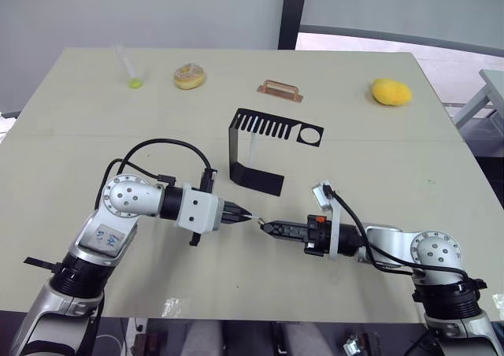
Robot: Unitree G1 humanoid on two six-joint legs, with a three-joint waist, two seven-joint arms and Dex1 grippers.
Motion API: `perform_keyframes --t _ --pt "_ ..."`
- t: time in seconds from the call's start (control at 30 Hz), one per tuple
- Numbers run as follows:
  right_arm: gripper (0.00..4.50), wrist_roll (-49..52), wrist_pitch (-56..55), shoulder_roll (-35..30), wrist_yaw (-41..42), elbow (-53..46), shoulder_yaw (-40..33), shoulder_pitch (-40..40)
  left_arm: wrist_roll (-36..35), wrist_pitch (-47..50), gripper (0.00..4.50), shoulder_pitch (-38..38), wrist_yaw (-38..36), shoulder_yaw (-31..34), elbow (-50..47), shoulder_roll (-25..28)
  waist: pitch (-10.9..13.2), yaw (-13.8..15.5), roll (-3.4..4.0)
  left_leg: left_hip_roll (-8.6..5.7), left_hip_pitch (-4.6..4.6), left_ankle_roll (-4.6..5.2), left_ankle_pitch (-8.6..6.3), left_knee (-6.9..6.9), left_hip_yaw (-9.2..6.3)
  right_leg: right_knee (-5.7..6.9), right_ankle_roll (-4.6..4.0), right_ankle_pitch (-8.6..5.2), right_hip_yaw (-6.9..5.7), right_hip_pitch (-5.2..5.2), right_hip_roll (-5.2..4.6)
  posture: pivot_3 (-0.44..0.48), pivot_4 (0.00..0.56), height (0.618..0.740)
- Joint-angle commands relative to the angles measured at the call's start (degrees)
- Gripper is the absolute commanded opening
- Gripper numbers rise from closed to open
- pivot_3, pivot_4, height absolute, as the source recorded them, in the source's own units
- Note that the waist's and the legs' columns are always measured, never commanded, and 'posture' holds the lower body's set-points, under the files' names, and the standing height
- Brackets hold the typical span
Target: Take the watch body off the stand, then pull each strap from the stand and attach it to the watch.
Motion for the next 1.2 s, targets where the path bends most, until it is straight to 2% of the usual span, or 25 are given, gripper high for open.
perform_keyframes --t 0.03,1.2 --pt "1.51 0.72 -0.82 -0.01 0.72 -1.85 -0.15 0.21 -1.11 0.23 0.00 0.31 0.24 0.94 -2.30 0.48 0.00 0.00 0.00 0.00 0.00 0.00 0.00 0.00 0.00 0.00 0.00 0.00 0.00 0.00 0.00 0.000 0.150 0.740" --pt "1.51 0.04 -0.73 0.34 1.01 -2.34 0.27 0.21 0.93 0.97 0.00 0.67 1.00 -1.19 -2.27 -0.42 0.01 0.00 0.00 0.00 -0.01 0.00 0.00 -0.05 0.00 -0.08 0.00 0.00 0.00 -0.01 -0.01 0.000 0.150 0.740"
